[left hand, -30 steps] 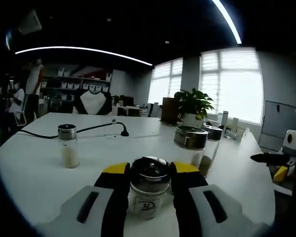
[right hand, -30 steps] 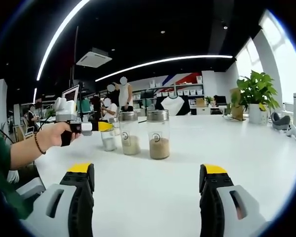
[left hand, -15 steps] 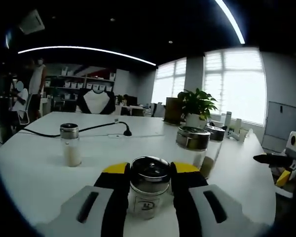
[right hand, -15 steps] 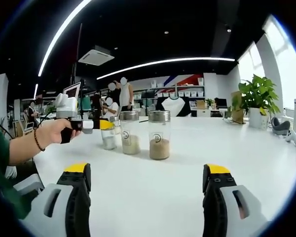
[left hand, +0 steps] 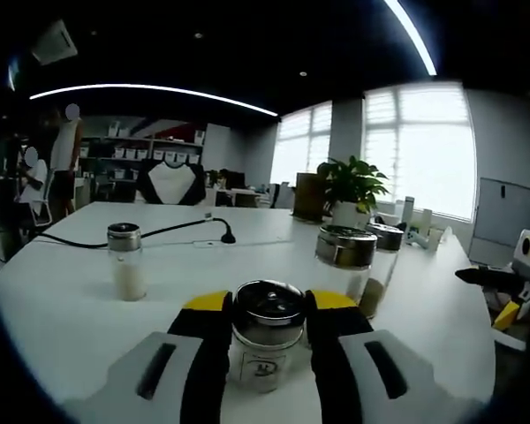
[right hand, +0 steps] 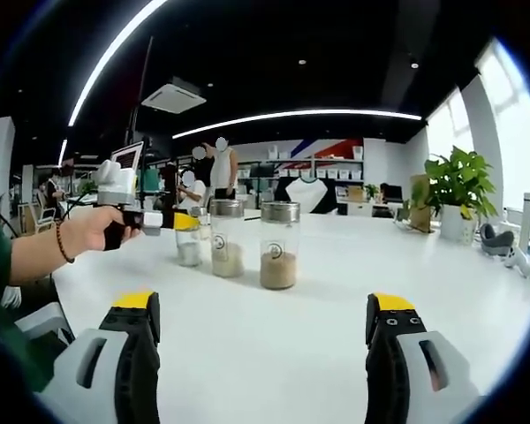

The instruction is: Rotate the seasoning bottle until the label or dispensing opening points toward the visible target arrow and the bottle remains upright within the marked orientation range

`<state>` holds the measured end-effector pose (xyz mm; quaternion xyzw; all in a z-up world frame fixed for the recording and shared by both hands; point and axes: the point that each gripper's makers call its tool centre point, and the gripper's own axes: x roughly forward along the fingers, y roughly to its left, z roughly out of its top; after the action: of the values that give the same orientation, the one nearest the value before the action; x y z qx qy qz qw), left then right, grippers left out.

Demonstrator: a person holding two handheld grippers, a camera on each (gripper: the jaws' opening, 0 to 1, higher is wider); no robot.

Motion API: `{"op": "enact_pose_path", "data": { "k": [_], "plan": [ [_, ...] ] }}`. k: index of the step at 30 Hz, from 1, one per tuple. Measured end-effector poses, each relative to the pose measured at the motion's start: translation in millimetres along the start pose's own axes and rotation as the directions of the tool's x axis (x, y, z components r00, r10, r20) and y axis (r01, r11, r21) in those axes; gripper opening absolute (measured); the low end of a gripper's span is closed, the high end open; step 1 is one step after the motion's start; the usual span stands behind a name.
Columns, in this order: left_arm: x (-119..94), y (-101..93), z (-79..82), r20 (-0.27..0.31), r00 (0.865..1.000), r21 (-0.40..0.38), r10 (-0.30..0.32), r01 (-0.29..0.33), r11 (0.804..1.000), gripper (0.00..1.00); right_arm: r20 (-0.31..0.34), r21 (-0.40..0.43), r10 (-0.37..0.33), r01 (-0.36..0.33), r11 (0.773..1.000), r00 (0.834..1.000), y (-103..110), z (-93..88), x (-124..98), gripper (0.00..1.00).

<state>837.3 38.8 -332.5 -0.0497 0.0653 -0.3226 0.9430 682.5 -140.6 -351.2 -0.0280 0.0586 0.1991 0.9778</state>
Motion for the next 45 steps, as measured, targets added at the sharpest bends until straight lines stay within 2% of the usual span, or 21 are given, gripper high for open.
{"op": "enact_pose_path", "data": {
  "k": [3, 5, 6, 7, 9, 12, 14, 16, 18, 19, 21, 23, 25, 27, 30, 32, 36, 39, 41, 45],
  "plan": [
    [-1, -2.3, 4.4, 0.007, 1.000, 0.037, -0.015, 0.015, 0.999, 0.40, 0.001, 0.015, 0.001, -0.001, 1.000, 1.000, -1, -0.7, 1, 1.00],
    [-3, -1.8, 7.8, 0.012, 1.000, 0.046, -0.019, 0.018, 0.999, 0.47, -0.003, 0.016, 0.001, -0.001, 1.000, 1.000, -1, -1.8, 1, 1.00],
    [-4, -1.6, 8.8, 0.008, 1.000, 0.044, -0.021, 0.021, 0.999, 0.50, -0.004, 0.017, 0.000, 0.000, 1.000, 1.000, -1, -2.0, 1, 1.00],
    [-4, -2.8, 7.2, -0.020, 0.999, 0.046, -0.031, 0.032, 0.998, 0.54, -0.001, 0.019, 0.001, -0.001, 1.000, 1.000, -1, -1.6, 1, 1.00],
    [-5, 1.0, 8.4, -0.025, 0.999, 0.081, -0.022, 0.024, 0.996, 0.58, 0.002, 0.023, 0.001, -0.001, 1.000, 1.000, -1, -0.8, 1, 1.00],
    [-8, 2.5, 11.5, -0.030, 0.999, 0.088, -0.038, 0.040, 0.995, 0.57, 0.003, 0.025, 0.003, -0.003, 1.000, 1.000, -1, -0.9, 1, 1.00],
    [-9, -0.1, 15.6, -0.020, 0.997, 0.092, -0.071, 0.072, 0.993, 0.57, 0.003, 0.028, 0.004, -0.004, 1.000, 1.000, -1, -1.1, 1, 1.00],
    [-10, -8.2, 13.8, -0.050, 0.989, 0.126, -0.137, 0.142, 0.982, 0.57, 0.003, 0.029, 0.004, -0.004, 1.000, 1.000, -1, -1.1, 1, 1.00],
    [-10, -8.4, 15.8, -0.052, 0.988, 0.140, -0.147, 0.153, 0.978, 0.58, 0.003, 0.029, 0.006, -0.006, 1.000, 1.000, 0, -0.8, 1, 1.00],
    [-9, -9.6, 16.6, -0.060, 0.984, 0.175, -0.167, 0.175, 0.969, 0.59, 0.003, 0.028, 0.006, -0.006, 1.000, 1.000, 0, -0.6, 1, 1.00],
    [-9, -10.5, 18.5, -0.060, 0.979, 0.181, -0.196, 0.204, 0.962, 0.60, 0.004, 0.029, 0.006, -0.006, 1.000, 1.000, 0, -0.3, 1, 1.00],
    [-8, -15.5, 19.5, -0.059, 0.960, 0.153, -0.274, 0.279, 0.948, 0.61, 0.004, 0.029, 0.003, -0.003, 1.000, 1.000, -1, 0.0, 0, 1.00],
    [-8, -16.2, 18.2, -0.065, 0.947, 0.119, -0.316, 0.321, 0.939, 0.61, 0.005, 0.029, 0.002, -0.003, 1.000, 1.000, -1, 0.7, 0, 1.00],
    [-7, -10.6, 20.8, -0.052, 0.943, 0.126, -0.328, 0.332, 0.935, 0.61, 0.007, 0.028, 0.001, -0.002, 1.000, 1.000, -2, 1.3, -1, 1.00],
    [-7, -11.5, 24.7, -0.038, 0.928, 0.173, -0.372, 0.373, 0.912, 0.61, 0.006, 0.029, 0.002, -0.002, 1.000, 1.000, -2, 1.2, -1, 1.00],
    [-8, -10.9, 23.6, -0.049, 0.917, 0.171, -0.397, 0.399, 0.901, 0.60, 0.004, 0.032, 0.004, -0.004, 0.999, 1.000, -1, 0.7, -1, 1.00],
    [-1, 2.9, 22.9, -0.047, 0.912, 0.136, -0.407, 0.410, 0.902, 0.58, 0.008, 0.030, 0.003, -0.004, 1.000, 1.000, -1, 1.6, -1, 1.00],
    [-2, -2.4, 18.5, -0.052, 0.908, 0.132, -0.416, 0.420, 0.898, 0.58, 0.008, 0.033, 0.005, -0.005, 0.999, 1.000, -1, 1.1, -1, 1.00],
    [-3, -3.8, 17.6, -0.050, 0.897, 0.109, -0.439, 0.442, 0.890, 0.58, 0.007, 0.032, 0.006, -0.007, 0.999, 1.000, -1, 0.7, -1, 1.00],
    [-3, -8.1, 16.5, -0.063, 0.878, 0.132, -0.475, 0.479, 0.868, 0.58, 0.007, 0.037, 0.008, -0.009, 0.999, 1.000, -1, 0.4, -1, 1.00]
  ]
}}
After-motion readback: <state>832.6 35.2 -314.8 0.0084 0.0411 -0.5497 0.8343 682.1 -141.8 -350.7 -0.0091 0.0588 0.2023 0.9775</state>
